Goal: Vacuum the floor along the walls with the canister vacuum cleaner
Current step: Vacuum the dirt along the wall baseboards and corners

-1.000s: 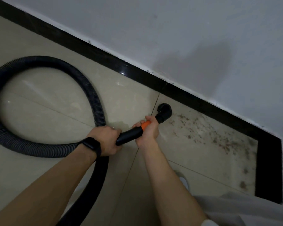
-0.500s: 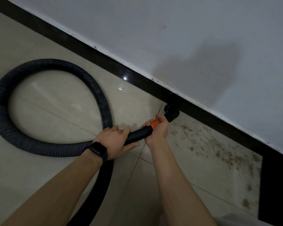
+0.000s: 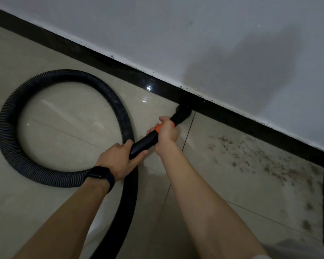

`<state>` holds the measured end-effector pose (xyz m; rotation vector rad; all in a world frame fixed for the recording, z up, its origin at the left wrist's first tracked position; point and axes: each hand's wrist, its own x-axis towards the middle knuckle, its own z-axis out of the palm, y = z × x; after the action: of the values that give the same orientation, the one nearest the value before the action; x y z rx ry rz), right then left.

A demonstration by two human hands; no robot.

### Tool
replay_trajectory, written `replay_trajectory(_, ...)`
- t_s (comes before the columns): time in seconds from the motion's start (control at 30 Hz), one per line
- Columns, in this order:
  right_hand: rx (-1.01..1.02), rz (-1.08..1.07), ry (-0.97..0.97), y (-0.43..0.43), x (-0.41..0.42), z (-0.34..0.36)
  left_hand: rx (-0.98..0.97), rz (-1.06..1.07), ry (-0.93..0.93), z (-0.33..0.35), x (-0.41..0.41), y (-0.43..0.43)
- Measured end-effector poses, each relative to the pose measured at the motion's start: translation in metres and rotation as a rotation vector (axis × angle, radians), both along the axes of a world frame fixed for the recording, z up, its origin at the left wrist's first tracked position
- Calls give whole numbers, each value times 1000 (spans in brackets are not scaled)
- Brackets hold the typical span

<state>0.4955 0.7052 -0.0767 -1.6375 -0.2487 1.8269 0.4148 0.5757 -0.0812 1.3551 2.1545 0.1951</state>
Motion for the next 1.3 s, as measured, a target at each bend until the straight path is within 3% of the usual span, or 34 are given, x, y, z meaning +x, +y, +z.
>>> replay_trajectory(0.13,-10,-20,-15,-15,-6,-1,2,12,-35,7,-12,-9)
replay_trajectory(0.43,-80,-297,54,-102,21,10,12,-401,232,19,-38,-44)
replay_trajectory(0.7,-192,-482,100,-122,57,30,151,-661,211,36,-33,-25)
replay_trajectory(1.03,-209,-231,165,-135,-4,43,30,-423,260,46,-79,-69)
replay_trajectory(1.3,-136,-326,92,-109,45,42,-9,-553,267,61,-32,-17)
